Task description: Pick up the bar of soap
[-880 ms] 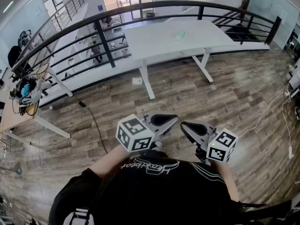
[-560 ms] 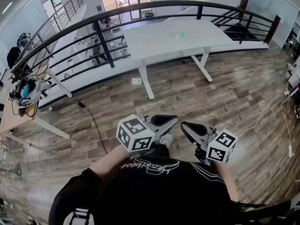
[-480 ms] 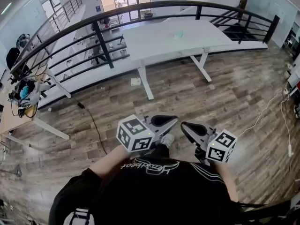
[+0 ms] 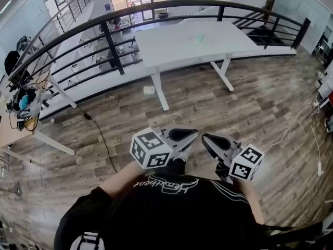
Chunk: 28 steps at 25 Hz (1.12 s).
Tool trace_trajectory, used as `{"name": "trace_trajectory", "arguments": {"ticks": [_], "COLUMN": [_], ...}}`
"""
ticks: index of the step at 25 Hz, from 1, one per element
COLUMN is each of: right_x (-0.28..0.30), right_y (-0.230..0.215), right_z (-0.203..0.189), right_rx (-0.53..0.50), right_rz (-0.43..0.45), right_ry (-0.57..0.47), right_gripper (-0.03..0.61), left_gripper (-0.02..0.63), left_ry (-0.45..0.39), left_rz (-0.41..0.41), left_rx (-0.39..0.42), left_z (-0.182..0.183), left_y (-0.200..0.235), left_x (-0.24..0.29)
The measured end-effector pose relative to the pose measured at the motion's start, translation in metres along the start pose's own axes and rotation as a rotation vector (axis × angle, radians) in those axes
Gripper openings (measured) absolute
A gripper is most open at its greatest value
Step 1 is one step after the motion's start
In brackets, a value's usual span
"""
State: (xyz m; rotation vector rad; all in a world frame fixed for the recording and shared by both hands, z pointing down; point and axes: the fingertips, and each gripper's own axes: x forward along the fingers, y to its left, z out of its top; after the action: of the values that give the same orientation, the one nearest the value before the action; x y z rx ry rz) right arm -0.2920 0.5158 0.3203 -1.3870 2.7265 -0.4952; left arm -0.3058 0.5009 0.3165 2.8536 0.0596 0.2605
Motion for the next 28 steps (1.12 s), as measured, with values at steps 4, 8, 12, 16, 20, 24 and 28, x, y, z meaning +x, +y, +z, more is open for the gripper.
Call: {"name": "trace_trajectory", "arguments": {"ticks": [4,8,12,16,20,24,28], "right_x": [0.013,0.031,0.057,0.085,0.112,0.143,0.173], "right_y": [-0.013,-0.038,-0.067,-0.104,-0.151,-0.205,-0.263], "right_z": [0.007,0.013,0.017,0.026,0.041,0.062,0.086], "right_rx": [-0.001,0.005,0.002,0.023,0.053,0.079,0.093], "right_rz": [0.010,0.009,0.011,0.014,-0.005,-0.037,-0.061], "right_ry": [0.007,0.021,0.037,0.034,0.026,0.019,0.009], "right_gripper": [0.020,0.021,0.021,0.021,0.021,0.020,0.021], "left_gripper": [0.008,0.008,0.008,0.008,0.008,0.008,0.008], "left_ry": [-0.013,-0.023,-0.030,-0.017,-0.002,0.016,0.034], "left_rz": [0.005,0.009,0.017,0.023,0.011,-0.015,-0.040], "left_rx": [-0.016,-0.021,-0.032,-0.048,-0.063,-0.067,-0.061], "left_z": [0.008,0.015,0.020,0.026,0.041,0.065,0.089], "left_y": [0.019,0.048,0.086,0.131,0.182,0.240,0.299], "left_x": [0.004,0.011,0.018,0.028,0.048,0.071,0.099]}}
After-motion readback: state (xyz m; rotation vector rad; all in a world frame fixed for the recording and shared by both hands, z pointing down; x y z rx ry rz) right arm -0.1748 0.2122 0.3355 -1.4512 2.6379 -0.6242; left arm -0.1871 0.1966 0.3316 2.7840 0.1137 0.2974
